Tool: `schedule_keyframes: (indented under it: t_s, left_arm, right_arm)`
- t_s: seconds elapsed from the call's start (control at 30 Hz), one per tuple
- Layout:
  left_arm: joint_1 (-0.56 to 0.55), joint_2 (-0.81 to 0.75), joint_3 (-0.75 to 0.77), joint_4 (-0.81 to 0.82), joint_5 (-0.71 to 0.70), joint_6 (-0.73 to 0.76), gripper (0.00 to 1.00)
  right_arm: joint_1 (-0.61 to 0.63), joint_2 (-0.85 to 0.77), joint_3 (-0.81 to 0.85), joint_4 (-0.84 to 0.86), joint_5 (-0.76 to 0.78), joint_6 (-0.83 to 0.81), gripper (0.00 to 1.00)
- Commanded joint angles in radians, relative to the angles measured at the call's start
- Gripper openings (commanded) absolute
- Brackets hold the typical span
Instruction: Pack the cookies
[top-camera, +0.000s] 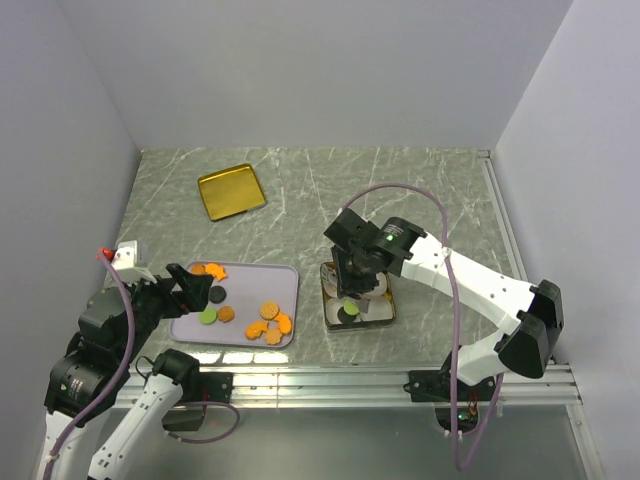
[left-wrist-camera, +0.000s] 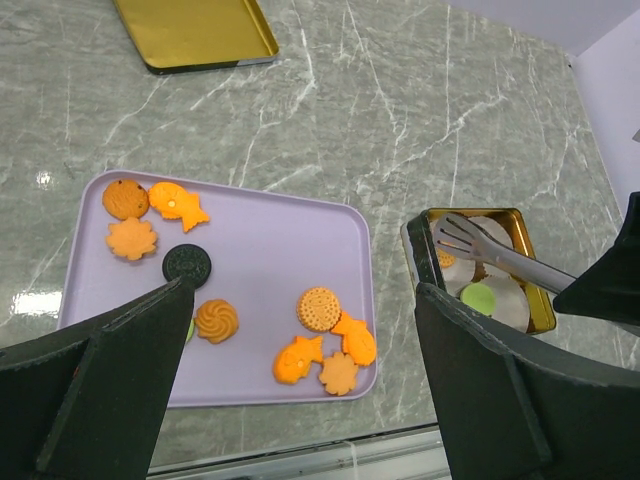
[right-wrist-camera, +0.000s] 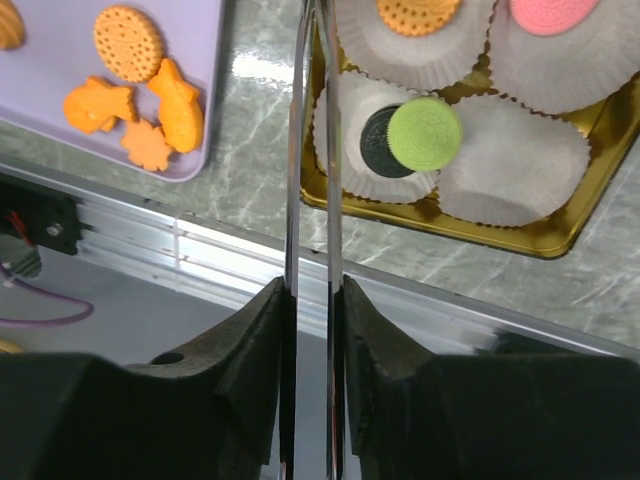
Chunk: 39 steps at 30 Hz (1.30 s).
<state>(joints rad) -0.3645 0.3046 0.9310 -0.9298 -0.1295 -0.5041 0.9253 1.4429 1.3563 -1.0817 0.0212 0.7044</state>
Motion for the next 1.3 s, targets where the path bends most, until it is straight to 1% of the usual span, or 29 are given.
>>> schedule_keyframes:
  t_s: [0.0, 0.13, 0.43, 0.57, 0.8, 1.1, 1.27]
  left_arm:
    - [-0.001, 0.004, 0.02, 0.008, -0.016, -0.01, 0.98]
    - [-0.001, 0.008, 0.02, 0.009, -0.012, -0.007, 0.98]
    - [0.001, 0.014, 0.017, 0.013, -0.002, -0.002, 0.98]
    - [0.001, 0.014, 0.019, 0.011, -0.004, -0.002, 0.98]
    - [0.002, 0.013, 0.017, 0.013, -0.004, -0.002, 0.98]
    - [0.006, 0.007, 0.02, 0.013, -0.002, -0.002, 0.98]
    - [0.006, 0.004, 0.019, 0.011, -0.004, -0.002, 0.98]
  right_arm:
    - [0.006, -0.032, 0.02, -0.036, 0.049, -0.022, 0.37]
    - [0.004, -0.102, -0.003, -0.081, 0.091, -0.013, 0.44]
    - [0.035, -0.196, -0.042, -0.188, 0.118, 0.024, 0.47]
    - [0.055, -0.214, -0.051, -0.225, 0.108, 0.038, 0.51]
    - [0.095, -0.207, -0.078, -0.259, 0.092, 0.056, 0.54]
    - [0.152, -0.145, -0.095, -0.227, 0.074, 0.075, 0.54]
    - [0.158, -0.116, -0.097, -0.218, 0.083, 0.078, 0.55]
